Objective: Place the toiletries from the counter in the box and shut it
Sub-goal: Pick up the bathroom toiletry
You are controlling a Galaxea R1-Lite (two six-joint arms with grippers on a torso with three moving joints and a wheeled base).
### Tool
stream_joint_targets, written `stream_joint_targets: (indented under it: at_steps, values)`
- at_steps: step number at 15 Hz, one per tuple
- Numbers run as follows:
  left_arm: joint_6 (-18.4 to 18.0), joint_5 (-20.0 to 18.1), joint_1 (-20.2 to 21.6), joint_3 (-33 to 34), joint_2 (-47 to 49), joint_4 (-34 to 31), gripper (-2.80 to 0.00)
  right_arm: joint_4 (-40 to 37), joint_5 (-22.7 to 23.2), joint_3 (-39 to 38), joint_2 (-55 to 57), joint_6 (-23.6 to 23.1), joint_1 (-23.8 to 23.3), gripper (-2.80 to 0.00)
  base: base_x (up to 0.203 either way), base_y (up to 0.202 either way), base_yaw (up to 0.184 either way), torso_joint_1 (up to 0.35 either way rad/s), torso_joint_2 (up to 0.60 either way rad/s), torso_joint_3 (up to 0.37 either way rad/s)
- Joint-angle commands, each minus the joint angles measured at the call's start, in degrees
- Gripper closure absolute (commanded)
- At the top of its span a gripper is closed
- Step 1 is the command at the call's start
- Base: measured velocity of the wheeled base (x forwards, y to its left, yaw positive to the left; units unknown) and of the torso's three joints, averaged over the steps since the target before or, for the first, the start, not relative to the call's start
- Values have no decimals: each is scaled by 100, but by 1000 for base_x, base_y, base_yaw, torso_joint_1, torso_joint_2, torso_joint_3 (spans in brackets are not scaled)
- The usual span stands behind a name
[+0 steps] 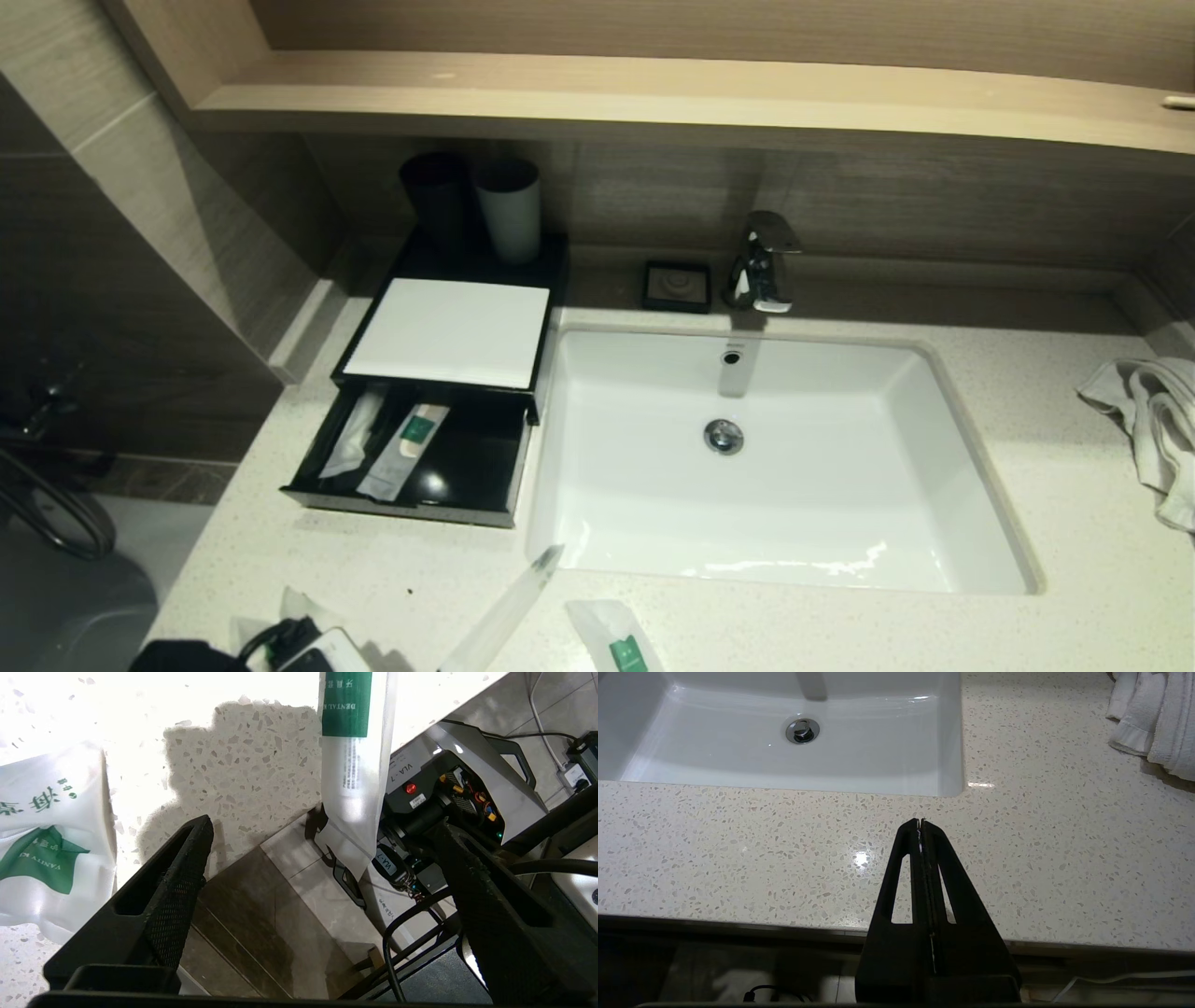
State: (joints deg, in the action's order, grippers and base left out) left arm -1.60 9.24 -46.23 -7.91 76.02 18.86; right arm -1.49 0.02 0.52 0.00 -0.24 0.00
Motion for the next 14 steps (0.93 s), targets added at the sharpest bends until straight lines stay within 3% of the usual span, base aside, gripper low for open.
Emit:
stream_joint_targets:
  at_steps: [1, 14]
  values:
    - [1, 8, 0, -58, 112, 4, -280, -1, -1, 0, 0, -2, 0, 0, 0, 0, 0, 0, 0, 0]
    - [-16, 52, 2, -190, 176, -62, -280, -1, 6, 0, 0, -2, 0, 0, 0, 0, 0, 0, 0, 0]
